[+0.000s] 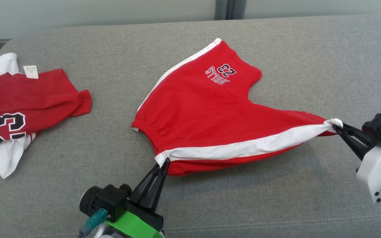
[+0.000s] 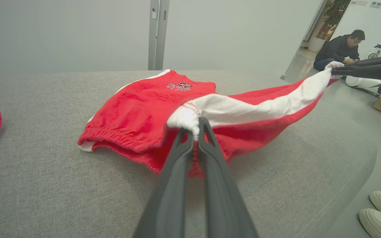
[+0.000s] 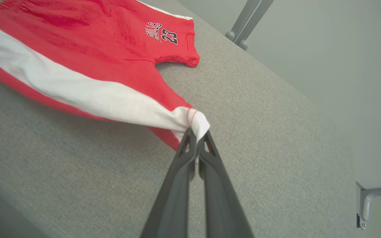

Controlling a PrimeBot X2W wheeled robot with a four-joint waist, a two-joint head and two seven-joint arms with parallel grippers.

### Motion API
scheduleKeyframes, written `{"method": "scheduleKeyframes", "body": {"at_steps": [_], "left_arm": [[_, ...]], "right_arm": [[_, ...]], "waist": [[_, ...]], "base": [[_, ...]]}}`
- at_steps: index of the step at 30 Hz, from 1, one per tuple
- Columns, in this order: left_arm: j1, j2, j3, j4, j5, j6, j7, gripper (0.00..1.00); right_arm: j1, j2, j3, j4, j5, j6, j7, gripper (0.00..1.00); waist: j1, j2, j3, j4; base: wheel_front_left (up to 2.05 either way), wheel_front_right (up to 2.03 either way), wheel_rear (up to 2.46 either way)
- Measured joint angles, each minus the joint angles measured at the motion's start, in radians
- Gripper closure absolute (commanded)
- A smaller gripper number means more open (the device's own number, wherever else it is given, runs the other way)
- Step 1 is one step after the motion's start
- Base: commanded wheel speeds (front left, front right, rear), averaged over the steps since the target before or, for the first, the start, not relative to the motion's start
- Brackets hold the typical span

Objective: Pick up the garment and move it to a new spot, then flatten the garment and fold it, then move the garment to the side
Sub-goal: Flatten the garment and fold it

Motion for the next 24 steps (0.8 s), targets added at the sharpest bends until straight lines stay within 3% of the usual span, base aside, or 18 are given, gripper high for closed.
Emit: {"method": "scheduleKeyframes", "body": {"at_steps": [5,9,24], "left_arm": [[0.030,-0.001,-0.004,-0.030,-0.006,0.013,0.006,1.00],[0.018,-0.012,-0.001,-0.033,-0.011,0.013,0.002,1.00],[-0.289,-0.124,0.047,0.105,-0.057,0.004,-0.013,1.00]], "right_arm": [[0.060,0.003,-0.074,-0.074,-0.004,0.000,0.035,1.00],[0.013,0.009,-0.045,-0.071,-0.031,0.000,0.007,1.00],[-0.607,0.024,0.356,0.321,-0.005,0.000,-0.106,1.00]], "waist": [[0.0000,0.0000,-0.002,0.011],[0.0000,0.0000,0.009,0.018],[0.0000,0.0000,0.139,0.096]], "base": [[0.00,0.00,0.00],[0.00,0.00,0.00],[0.00,0.00,0.00]]}}
